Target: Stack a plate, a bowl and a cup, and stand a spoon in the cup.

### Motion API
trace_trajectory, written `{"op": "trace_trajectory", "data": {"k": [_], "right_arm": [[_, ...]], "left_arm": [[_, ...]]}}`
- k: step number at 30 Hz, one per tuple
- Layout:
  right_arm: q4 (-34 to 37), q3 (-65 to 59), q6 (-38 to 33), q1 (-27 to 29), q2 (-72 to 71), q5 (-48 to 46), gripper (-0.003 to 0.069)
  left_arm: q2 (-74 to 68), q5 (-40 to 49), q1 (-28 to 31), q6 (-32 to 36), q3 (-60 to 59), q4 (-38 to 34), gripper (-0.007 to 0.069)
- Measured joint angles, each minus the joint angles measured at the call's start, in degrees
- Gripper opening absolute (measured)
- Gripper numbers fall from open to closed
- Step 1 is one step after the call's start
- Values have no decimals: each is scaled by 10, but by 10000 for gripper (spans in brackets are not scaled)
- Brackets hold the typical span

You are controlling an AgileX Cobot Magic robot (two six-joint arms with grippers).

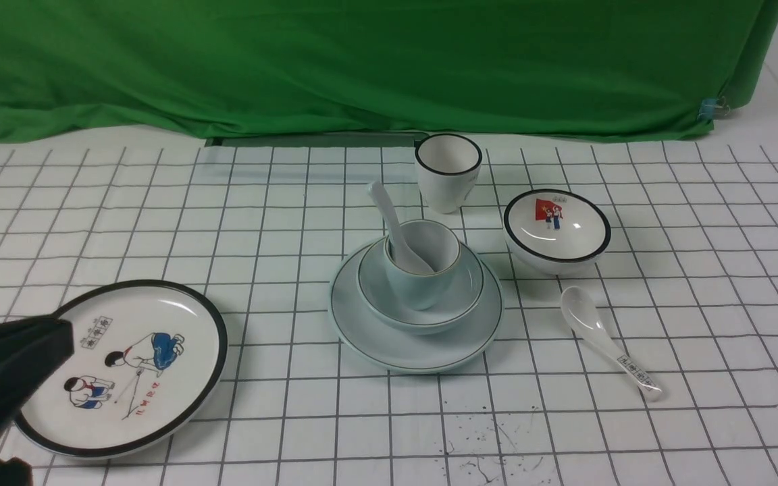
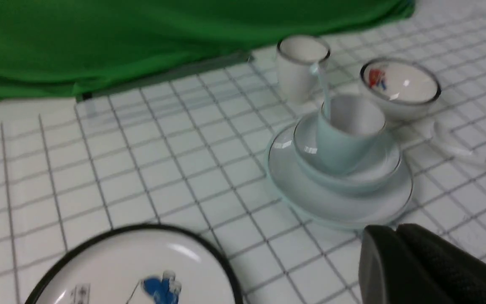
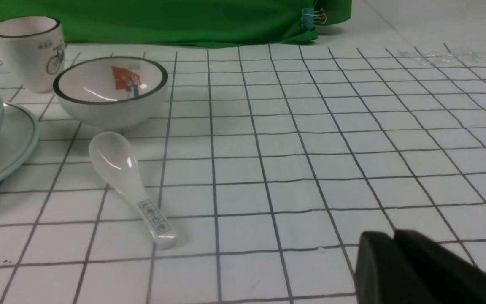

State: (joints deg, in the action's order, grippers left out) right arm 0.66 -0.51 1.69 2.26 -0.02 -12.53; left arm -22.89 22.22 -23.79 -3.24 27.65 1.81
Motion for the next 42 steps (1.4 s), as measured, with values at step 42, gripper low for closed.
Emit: {"op": "trace_trajectory", "data": {"k": [42], "right_arm": [[-1,0,0,0,0,0,164]], "left_arm": [[228,-89,292,106,-280,-74,-30]]}}
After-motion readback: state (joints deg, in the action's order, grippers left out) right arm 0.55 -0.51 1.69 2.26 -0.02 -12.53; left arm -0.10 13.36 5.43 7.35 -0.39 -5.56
